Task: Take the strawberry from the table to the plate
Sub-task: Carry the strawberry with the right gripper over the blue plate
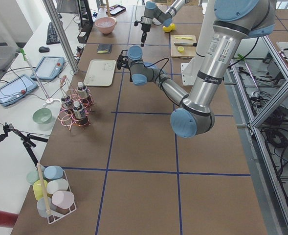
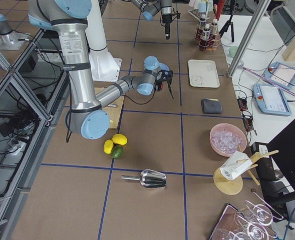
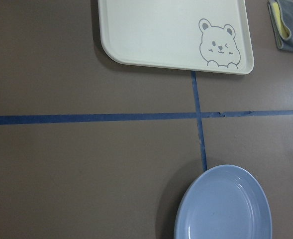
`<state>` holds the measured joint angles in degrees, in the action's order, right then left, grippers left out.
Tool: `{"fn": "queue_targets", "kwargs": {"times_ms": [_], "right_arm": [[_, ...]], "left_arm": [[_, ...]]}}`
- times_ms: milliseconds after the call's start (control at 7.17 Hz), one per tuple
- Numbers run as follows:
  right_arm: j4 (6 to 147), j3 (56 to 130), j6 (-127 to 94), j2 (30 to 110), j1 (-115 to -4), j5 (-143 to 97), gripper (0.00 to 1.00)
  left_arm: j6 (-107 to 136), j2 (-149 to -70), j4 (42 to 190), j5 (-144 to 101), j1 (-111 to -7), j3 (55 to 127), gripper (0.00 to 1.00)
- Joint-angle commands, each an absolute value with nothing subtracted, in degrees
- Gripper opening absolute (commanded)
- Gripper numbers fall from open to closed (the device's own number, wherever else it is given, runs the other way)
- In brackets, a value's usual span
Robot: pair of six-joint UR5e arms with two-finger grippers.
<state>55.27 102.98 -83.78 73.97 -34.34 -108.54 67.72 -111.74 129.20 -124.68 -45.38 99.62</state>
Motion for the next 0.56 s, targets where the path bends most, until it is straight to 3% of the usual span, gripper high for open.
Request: {"fn": "queue_targets", "kwargs": {"times_ms": [0,419], "right_arm": [[71.66,102.05,-90.24,59.55,-25.88,-100.58,0.0],[72.16,93.02,-90.79,52.67,-23.82,-98.35,0.0]], "left_arm": [[64.79,-110.74,129.2,-124.72,-46.23,100.11,1.0],[63.54,-109.6,129.2,-124.54,-46.49,100.28,1.0]]}}
